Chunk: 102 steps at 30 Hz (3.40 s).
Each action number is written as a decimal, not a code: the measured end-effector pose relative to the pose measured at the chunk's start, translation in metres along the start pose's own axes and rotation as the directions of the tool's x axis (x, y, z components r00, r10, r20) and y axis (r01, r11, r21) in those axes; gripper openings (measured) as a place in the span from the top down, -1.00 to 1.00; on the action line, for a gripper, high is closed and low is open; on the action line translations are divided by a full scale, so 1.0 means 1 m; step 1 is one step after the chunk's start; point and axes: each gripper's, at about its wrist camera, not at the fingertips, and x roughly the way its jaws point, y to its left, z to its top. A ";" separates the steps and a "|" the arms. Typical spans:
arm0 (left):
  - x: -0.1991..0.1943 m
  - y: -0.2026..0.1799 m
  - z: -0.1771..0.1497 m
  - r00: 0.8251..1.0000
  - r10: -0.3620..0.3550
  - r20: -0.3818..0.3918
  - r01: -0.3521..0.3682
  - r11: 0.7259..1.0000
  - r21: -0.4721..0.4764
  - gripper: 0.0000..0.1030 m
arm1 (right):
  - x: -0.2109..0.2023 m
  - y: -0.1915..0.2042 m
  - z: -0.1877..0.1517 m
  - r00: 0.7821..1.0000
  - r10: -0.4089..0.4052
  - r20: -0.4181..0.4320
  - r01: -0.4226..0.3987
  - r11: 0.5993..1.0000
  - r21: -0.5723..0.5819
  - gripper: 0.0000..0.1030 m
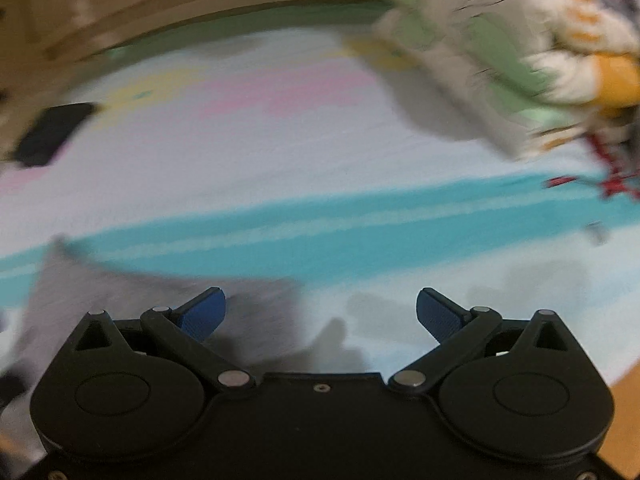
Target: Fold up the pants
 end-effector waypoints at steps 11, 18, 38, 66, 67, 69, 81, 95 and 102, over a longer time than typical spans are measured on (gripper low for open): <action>0.022 0.012 -0.012 0.998 -0.032 -0.048 0.030 0.999 -0.041 -0.34 | 0.017 0.019 -0.031 0.955 0.254 -0.150 -0.250 0.967 0.049 -0.96; 0.009 0.058 -0.005 1.000 0.001 0.009 0.001 0.973 -0.232 -0.34 | 0.038 0.026 -0.042 0.943 0.259 -0.210 -0.253 0.966 0.056 -0.97; 0.027 0.072 -0.012 0.993 0.034 -0.110 -0.062 0.962 -0.266 -0.35 | 0.028 0.037 -0.040 0.972 0.123 -0.202 -0.135 0.990 -0.047 0.62; 0.064 0.079 -0.013 0.989 -0.098 -0.113 0.060 0.952 -0.300 -0.98 | 0.063 -0.017 -0.043 0.894 0.432 -0.116 -0.397 0.886 0.240 -1.00; 0.065 0.080 -0.012 0.988 -0.105 -0.112 0.068 0.953 -0.296 -0.98 | 0.066 -0.012 -0.043 0.888 0.445 -0.117 -0.410 0.881 0.236 -1.00; 0.065 0.082 -0.013 0.987 -0.116 -0.109 0.078 0.950 -0.303 -0.98 | 0.068 -0.001 -0.042 0.903 0.412 -0.122 -0.389 0.904 0.178 -1.00; 0.046 0.042 -0.011 1.000 -0.003 -0.018 -0.001 0.976 -0.216 0.58 | 0.048 0.005 -0.044 0.914 0.397 -0.084 -0.387 0.915 0.114 0.11; -0.013 0.070 0.082 0.972 0.132 0.194 -0.083 0.968 -0.238 0.64 | -0.001 0.065 0.028 0.900 0.431 0.069 -0.428 0.902 -0.052 0.24; 0.023 0.115 0.148 0.962 0.199 0.187 -0.158 0.965 -0.210 0.63 | 0.047 0.116 0.108 0.897 0.439 0.051 -0.436 0.898 -0.063 0.24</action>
